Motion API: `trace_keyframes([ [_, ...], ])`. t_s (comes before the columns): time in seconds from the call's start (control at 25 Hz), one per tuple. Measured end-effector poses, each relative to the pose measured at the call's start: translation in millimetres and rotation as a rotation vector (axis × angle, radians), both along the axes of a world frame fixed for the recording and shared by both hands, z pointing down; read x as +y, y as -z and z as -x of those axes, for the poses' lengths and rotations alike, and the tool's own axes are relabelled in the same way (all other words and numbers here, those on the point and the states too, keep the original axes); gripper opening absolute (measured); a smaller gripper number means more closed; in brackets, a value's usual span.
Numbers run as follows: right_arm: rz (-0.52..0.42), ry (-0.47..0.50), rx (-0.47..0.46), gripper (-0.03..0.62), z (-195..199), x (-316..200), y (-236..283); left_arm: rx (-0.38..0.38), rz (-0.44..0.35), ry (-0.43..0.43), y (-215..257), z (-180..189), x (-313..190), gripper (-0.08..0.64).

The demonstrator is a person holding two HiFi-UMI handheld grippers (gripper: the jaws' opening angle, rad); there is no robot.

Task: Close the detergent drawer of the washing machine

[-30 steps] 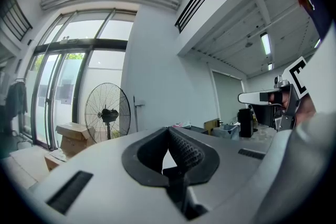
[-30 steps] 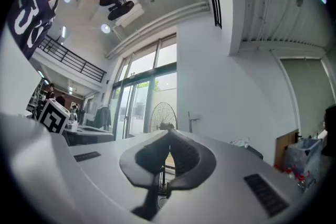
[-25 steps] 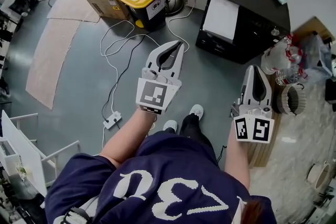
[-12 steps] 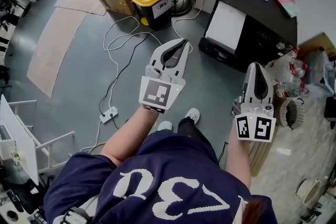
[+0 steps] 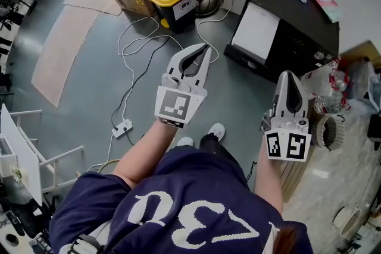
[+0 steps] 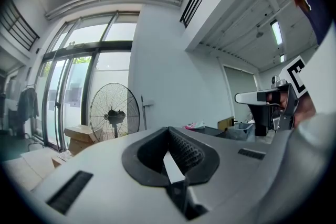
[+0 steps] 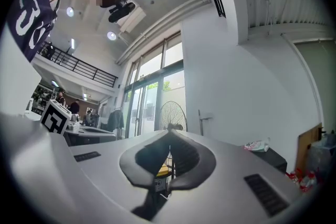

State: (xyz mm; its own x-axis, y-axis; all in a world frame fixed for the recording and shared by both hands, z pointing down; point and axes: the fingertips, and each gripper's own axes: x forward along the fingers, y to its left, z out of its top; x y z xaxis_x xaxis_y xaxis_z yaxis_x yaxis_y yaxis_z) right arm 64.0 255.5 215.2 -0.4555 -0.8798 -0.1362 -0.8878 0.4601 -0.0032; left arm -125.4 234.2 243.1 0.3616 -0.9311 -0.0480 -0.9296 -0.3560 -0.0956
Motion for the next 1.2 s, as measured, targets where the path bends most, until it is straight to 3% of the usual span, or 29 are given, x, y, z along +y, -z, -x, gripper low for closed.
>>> trace_keyframes([
  [0.44, -0.006, 0.031, -0.018, 0.014, -45.8, -60.8, -7.2, 0.006, -0.001, 0.03, -7.9, -42.0, -55.0, 0.02],
  [0.72, 0.018, 0.012, -0.022, 0.014, -44.0, -120.1, -17.9, 0.002, 0.014, 0.005, -17.5, -46.2, -115.0, 0.02],
  [1.08, 0.001, -0.068, -0.017, 0.014, -20.0, -237.2, -16.8, 0.006, 0.026, -0.138, -33.6, -45.8, -239.3, 0.02],
  [1.2, 0.01, -0.11, -0.008, 0.014, -14.2, -270.5, -21.7, -0.024, -0.004, -0.2, -31.3, -44.7, -278.9, 0.02],
])
